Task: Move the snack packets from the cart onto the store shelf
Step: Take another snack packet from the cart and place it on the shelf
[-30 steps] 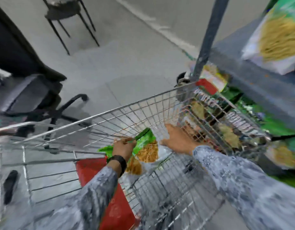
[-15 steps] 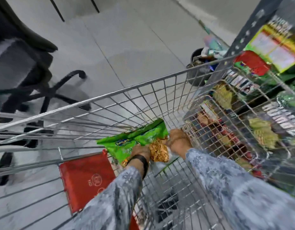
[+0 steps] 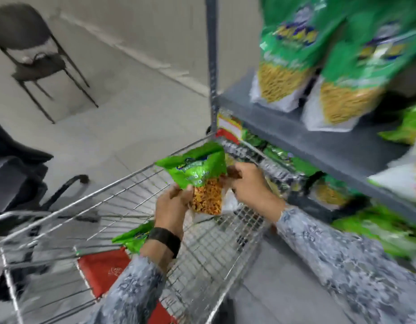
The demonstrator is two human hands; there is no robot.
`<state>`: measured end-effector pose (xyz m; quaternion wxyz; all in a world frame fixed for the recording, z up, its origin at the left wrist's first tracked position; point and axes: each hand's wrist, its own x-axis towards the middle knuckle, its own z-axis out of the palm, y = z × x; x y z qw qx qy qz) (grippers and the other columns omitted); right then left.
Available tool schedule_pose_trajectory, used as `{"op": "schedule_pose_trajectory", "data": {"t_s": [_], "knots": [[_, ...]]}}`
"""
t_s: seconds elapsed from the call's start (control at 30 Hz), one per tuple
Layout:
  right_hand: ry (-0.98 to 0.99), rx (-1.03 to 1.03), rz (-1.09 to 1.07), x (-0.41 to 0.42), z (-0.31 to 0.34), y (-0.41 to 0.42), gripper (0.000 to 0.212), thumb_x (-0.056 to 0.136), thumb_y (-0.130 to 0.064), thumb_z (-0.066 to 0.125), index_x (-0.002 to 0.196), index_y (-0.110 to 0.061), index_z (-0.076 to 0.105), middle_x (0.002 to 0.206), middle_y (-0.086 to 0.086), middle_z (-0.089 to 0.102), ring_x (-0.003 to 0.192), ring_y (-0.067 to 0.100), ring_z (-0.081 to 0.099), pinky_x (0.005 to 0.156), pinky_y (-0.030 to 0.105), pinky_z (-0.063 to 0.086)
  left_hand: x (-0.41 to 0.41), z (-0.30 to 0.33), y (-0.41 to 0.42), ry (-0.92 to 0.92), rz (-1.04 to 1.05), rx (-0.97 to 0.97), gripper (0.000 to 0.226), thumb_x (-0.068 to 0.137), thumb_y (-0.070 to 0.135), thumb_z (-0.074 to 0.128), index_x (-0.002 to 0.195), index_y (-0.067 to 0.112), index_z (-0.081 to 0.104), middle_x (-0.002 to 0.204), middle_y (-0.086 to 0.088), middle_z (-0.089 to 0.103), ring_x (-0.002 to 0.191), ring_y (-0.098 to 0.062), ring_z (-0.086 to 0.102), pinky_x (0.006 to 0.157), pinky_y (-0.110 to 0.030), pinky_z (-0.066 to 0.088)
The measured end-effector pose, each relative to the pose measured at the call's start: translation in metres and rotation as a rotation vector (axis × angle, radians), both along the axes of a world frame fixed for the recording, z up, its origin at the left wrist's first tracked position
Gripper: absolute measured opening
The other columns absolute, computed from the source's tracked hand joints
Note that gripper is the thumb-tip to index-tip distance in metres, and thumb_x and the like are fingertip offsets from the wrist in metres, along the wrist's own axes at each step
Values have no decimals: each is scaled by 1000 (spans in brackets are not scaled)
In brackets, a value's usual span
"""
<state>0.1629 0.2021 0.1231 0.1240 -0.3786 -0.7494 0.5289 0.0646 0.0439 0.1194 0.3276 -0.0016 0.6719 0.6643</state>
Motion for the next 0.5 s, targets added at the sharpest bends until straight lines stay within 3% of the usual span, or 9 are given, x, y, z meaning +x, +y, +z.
{"op": "schedule_pose_trajectory", "data": {"t_s": [0.1,0.17,0.27,0.37,0.5], "knots": [[191,73,-156,80,70,20,11,82,-15,80,88,-24,79,83,-7,78,76,7,67,65,30,49,53,75,36,114,-170,156,13,90,3,65,102,4,71,87,1,74,79,-14,65,82,-32,54],[279,71,-286,157,111,35,24,83,-11,80,71,-32,76,67,-16,74,64,-2,63,59,23,45,111,119,67,172,-316,242,13,89,1,65,101,-1,71,92,-6,73,84,-18,63,84,-36,51],[320,119,-458,258,136,48,31,84,-7,78,63,-25,64,51,-19,65,47,-8,52,51,18,39,188,149,108,205,-516,336,10,88,2,67,89,6,76,85,-3,73,78,-15,63,74,-27,50],[309,173,-609,356,143,57,27,86,-10,77,67,-22,62,53,-14,63,49,-5,50,55,25,40,267,153,149,207,-670,324,15,86,8,71,97,-1,73,89,-13,68,78,-22,55,66,-29,45],[295,217,-865,463,138,84,24,84,-12,79,69,-23,64,63,-7,68,61,8,57,66,32,44,362,159,204,257,-783,339,8,83,5,74,90,2,74,85,-10,70,80,-20,60,73,-35,48]]}}
